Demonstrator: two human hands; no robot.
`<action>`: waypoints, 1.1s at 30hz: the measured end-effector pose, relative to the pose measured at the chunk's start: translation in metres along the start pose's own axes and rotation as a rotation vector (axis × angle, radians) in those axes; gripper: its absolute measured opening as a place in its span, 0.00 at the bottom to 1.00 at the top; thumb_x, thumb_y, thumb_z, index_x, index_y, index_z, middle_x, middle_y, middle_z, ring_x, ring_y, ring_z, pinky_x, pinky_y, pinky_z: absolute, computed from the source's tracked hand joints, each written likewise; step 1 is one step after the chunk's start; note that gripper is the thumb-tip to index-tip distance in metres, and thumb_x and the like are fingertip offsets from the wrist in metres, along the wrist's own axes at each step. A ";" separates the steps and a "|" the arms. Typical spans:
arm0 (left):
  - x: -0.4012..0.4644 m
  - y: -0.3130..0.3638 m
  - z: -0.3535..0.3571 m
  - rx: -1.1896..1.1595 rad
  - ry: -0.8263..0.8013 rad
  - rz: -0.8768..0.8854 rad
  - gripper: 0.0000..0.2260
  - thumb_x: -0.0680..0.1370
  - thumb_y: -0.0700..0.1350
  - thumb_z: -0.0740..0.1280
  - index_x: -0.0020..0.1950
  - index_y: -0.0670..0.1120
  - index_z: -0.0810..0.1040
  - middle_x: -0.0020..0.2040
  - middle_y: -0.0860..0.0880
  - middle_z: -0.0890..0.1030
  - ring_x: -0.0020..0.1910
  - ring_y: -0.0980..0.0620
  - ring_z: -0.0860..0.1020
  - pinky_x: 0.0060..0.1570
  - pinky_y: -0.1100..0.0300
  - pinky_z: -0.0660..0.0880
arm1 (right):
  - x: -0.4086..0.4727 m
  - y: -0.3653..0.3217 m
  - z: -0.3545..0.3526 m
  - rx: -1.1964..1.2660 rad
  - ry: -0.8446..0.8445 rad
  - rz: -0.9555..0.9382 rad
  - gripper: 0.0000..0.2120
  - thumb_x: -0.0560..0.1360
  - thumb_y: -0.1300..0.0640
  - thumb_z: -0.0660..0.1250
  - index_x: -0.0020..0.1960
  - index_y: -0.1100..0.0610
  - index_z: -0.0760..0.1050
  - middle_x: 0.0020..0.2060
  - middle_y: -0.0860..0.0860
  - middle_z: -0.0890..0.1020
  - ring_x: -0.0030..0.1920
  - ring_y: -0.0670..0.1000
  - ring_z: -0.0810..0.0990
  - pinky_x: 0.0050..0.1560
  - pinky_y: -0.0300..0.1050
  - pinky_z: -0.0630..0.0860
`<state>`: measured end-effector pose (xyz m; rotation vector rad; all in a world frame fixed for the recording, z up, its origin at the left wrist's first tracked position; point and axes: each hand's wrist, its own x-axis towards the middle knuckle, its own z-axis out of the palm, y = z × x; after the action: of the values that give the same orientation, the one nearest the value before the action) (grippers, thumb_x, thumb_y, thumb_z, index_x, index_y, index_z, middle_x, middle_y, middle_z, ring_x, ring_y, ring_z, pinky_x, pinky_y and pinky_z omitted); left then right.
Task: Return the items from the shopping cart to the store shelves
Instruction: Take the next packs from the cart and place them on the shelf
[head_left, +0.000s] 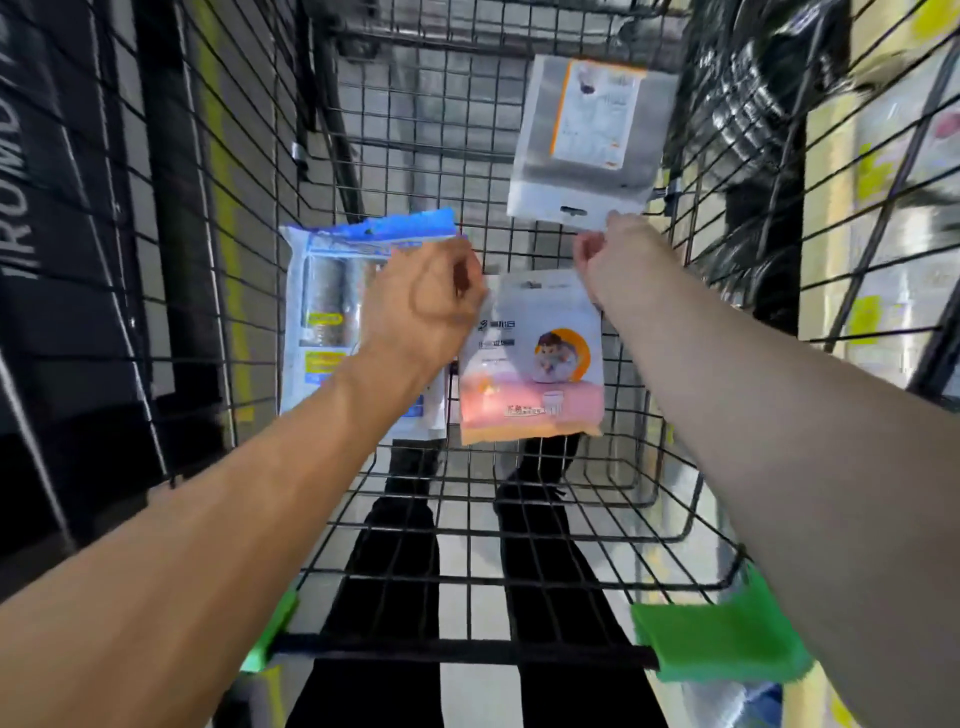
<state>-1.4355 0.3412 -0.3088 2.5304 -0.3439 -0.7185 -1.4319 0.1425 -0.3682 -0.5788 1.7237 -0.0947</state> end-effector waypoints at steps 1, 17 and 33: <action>-0.002 0.000 0.002 0.055 -0.025 0.015 0.09 0.72 0.51 0.67 0.50 0.51 0.77 0.45 0.53 0.83 0.47 0.47 0.81 0.48 0.53 0.78 | 0.000 0.004 -0.002 -0.022 0.006 -0.074 0.06 0.77 0.63 0.69 0.42 0.60 0.73 0.31 0.55 0.74 0.25 0.51 0.71 0.22 0.39 0.75; -0.009 0.000 0.014 0.456 -0.132 0.230 0.17 0.76 0.54 0.68 0.64 0.52 0.74 0.63 0.50 0.76 0.65 0.46 0.70 0.65 0.53 0.61 | -0.011 0.014 -0.007 -0.067 0.143 -0.340 0.10 0.74 0.71 0.64 0.39 0.58 0.76 0.40 0.58 0.84 0.33 0.55 0.77 0.40 0.50 0.80; 0.004 0.004 0.004 -0.440 0.111 -0.077 0.23 0.68 0.34 0.66 0.59 0.54 0.73 0.50 0.53 0.79 0.40 0.53 0.76 0.47 0.53 0.78 | -0.059 0.009 -0.026 -0.249 -0.078 -0.530 0.13 0.75 0.68 0.69 0.35 0.58 0.72 0.42 0.53 0.81 0.35 0.52 0.81 0.34 0.38 0.76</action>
<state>-1.4349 0.3348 -0.3118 2.1602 -0.0410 -0.6014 -1.4519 0.1694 -0.3125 -1.2004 1.4792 -0.2301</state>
